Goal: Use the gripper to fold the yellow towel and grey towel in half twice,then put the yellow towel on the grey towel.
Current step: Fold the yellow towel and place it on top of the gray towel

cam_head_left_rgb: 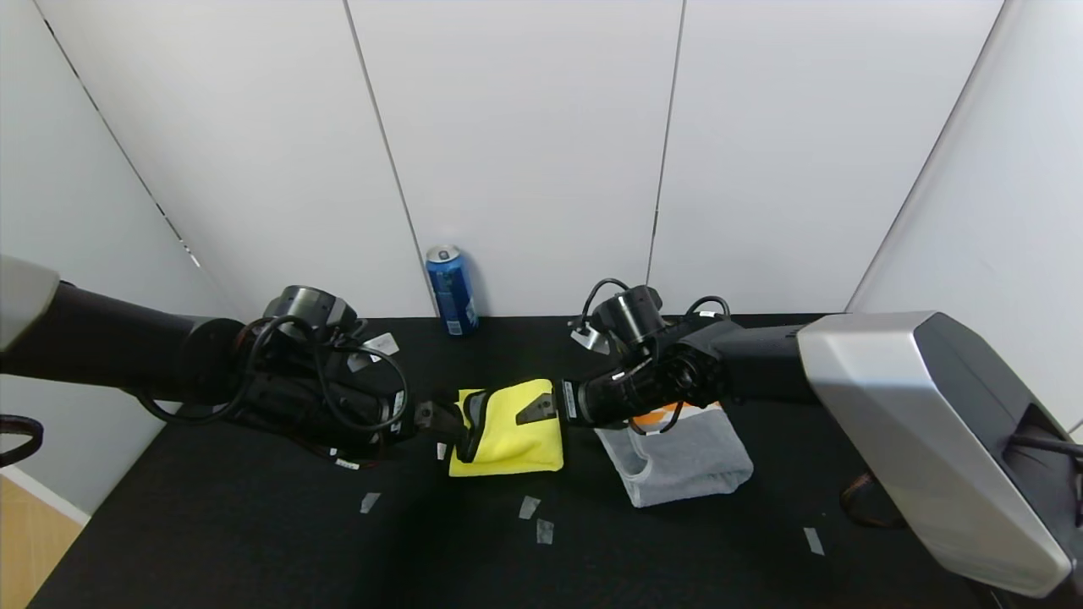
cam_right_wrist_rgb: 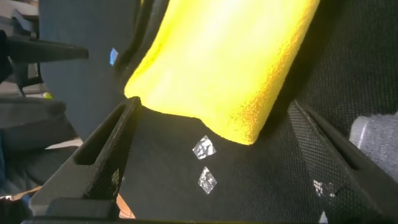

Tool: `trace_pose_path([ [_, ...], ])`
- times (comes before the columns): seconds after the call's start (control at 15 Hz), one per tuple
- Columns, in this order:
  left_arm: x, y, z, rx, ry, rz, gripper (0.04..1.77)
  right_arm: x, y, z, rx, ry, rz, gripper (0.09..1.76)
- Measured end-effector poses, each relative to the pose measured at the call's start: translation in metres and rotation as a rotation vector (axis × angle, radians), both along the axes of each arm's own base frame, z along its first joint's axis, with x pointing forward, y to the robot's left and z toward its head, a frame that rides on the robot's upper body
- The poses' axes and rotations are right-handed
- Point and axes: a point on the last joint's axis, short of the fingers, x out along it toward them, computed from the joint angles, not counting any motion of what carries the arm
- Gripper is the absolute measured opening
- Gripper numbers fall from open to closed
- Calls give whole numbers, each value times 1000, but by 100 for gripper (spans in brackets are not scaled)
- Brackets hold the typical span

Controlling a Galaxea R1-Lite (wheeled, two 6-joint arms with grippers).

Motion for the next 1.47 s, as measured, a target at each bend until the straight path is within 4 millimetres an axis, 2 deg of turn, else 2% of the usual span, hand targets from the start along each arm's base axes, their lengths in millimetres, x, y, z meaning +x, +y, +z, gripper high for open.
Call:
trace_pose_path([
  [0.6, 12, -5, -19, 3, 27, -9, 172, 1, 7, -19, -8, 10, 10, 171],
  [1.47, 28, -21, -44, 4, 38, -41, 172, 7, 9, -27, 20, 15, -14, 171],
])
